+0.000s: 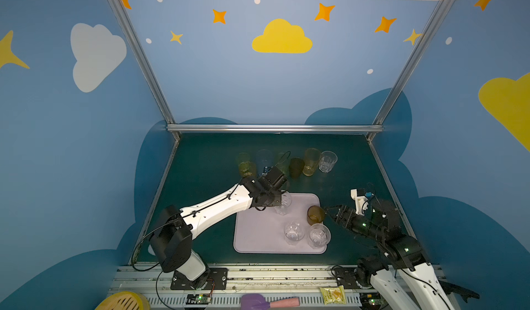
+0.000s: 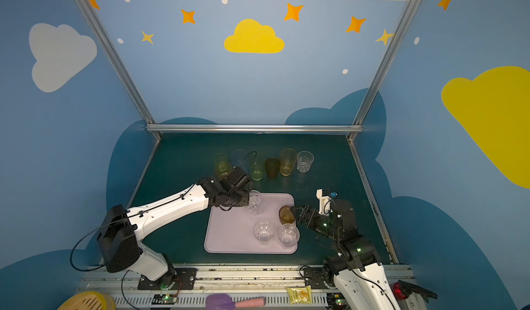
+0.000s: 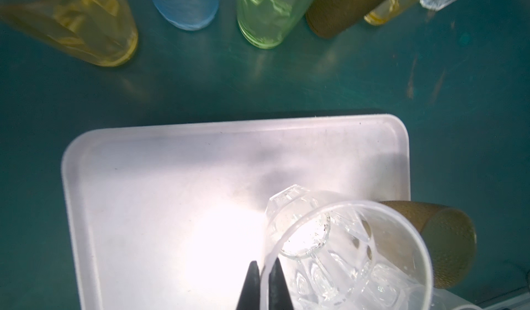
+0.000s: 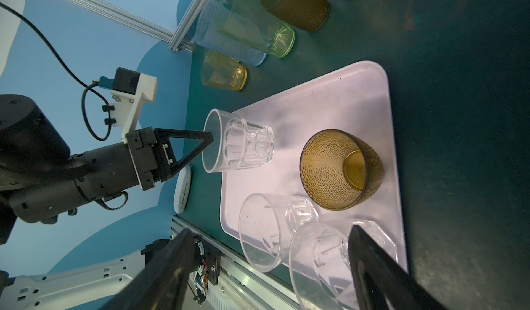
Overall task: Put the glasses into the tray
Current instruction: 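Carry the clear glass with the left gripper over the tray, then lower the clear glass onto the tray beside the gold glass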
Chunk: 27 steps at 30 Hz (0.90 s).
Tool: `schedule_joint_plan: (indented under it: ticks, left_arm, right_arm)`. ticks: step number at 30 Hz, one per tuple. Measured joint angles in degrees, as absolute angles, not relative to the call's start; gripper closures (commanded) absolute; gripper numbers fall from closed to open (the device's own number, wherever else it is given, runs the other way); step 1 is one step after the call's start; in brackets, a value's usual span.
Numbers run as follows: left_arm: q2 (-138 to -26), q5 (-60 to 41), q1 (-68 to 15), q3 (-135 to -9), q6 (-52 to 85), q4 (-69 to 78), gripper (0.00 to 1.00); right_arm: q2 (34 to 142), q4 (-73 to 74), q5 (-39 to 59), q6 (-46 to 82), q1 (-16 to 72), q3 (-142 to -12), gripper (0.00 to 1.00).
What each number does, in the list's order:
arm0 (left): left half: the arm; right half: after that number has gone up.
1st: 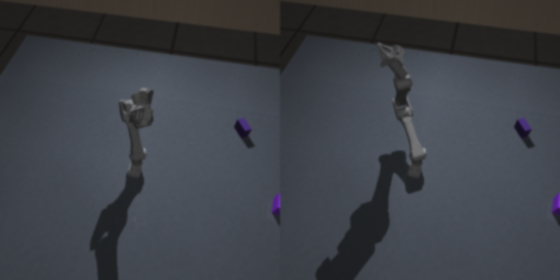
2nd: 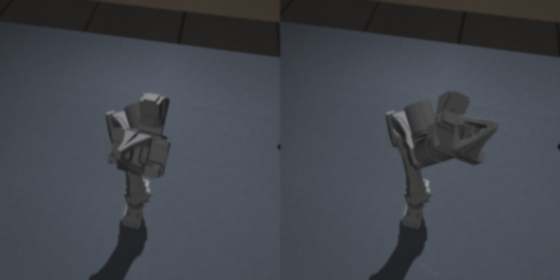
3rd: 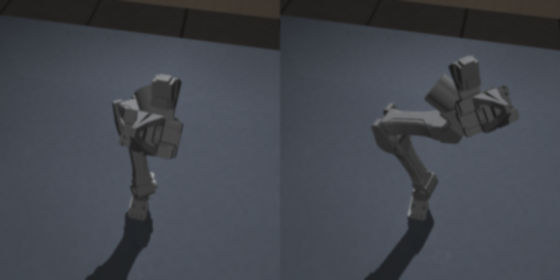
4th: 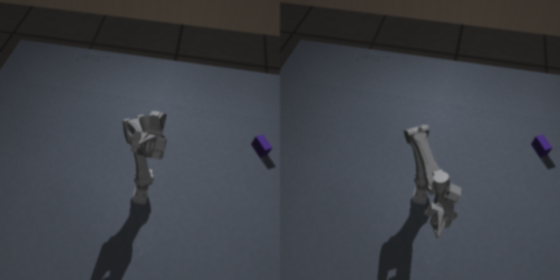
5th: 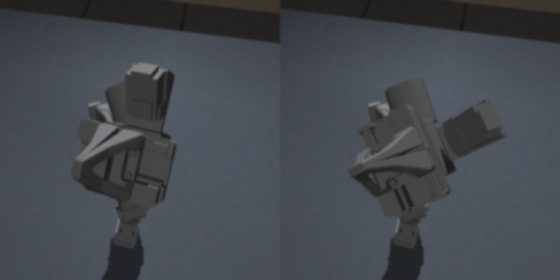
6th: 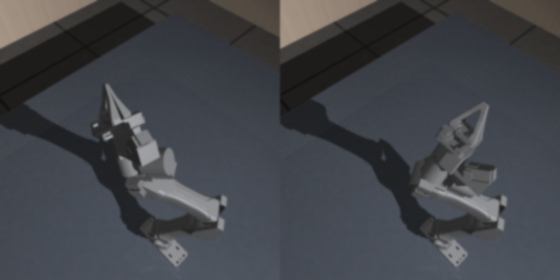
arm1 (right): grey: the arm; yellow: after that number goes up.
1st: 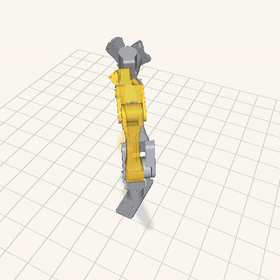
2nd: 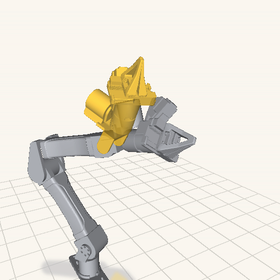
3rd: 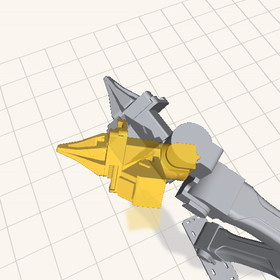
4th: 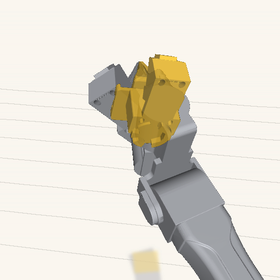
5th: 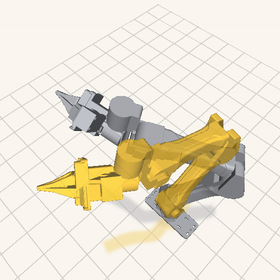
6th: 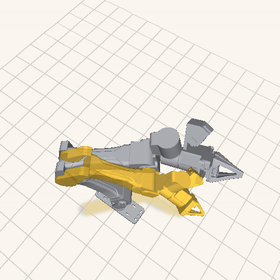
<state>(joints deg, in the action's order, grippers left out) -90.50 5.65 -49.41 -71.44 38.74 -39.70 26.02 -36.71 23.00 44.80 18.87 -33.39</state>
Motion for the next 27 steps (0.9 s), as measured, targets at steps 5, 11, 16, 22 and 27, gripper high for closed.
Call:
schedule_joint_plan:
  ticks: [5, 11, 16, 22, 27]
  left_arm:
    - [-91.4, 5.4, -50.7, -71.3, 39.7, -39.2, 0.96]
    - [-92.6, 5.2, -50.9, -71.3, 39.9, -38.2, 0.96]
    - [-94.1, 4.8, -51.1, -71.3, 39.9, -37.8, 0.96]
    - [-95.2, 4.3, -51.5, -71.3, 39.9, -37.7, 0.96]
    - [-95.5, 3.9, -51.8, -71.3, 39.9, -37.4, 0.96]
  right_arm:
    - [25.7, -37.3, 23.0, 44.8, 18.9, -33.0, 0.16]
    - [25.7, -37.6, 22.9, 45.1, 18.9, -32.4, 0.17]
    - [25.8, -37.5, 22.7, 45.1, 18.9, -32.4, 0.17]
    - [26.2, -37.6, 22.2, 45.2, 18.9, -32.4, 0.17]
    - [27.1, -37.6, 21.9, 45.2, 18.9, -32.4, 0.17]
